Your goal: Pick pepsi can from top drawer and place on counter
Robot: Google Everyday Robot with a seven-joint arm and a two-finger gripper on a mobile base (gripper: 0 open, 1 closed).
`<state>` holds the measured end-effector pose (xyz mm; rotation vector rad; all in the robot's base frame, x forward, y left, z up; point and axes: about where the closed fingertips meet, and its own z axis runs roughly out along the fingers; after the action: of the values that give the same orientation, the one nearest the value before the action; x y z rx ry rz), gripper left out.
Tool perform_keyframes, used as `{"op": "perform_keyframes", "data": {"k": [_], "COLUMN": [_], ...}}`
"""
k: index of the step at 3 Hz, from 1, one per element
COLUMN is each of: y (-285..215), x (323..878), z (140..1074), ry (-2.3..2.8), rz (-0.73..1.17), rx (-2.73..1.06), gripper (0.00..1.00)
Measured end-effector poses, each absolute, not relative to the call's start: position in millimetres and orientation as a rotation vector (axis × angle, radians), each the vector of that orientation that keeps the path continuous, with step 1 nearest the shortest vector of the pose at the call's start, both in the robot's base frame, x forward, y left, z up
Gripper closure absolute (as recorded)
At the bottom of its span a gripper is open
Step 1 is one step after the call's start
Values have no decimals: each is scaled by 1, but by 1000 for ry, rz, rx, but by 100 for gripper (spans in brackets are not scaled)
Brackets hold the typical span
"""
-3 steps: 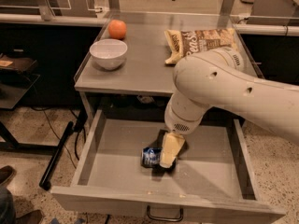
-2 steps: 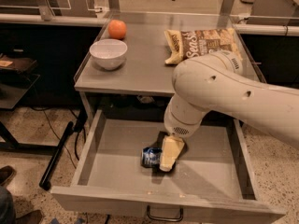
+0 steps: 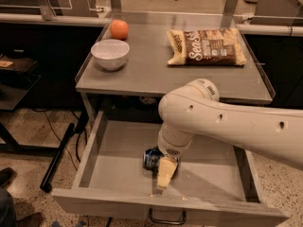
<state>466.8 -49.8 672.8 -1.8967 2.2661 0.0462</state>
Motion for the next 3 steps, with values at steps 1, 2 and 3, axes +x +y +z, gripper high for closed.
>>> {"op": "perform_keyframes", "data": {"k": [1, 2, 3], "y": [-50, -52, -52], "x": [475, 496, 495], "z": [649, 614, 613], "ry": [2278, 2289, 2290], "rz": [26, 12, 14], "rx": [-1922, -1962, -1962], "gripper": [0, 0, 0]}}
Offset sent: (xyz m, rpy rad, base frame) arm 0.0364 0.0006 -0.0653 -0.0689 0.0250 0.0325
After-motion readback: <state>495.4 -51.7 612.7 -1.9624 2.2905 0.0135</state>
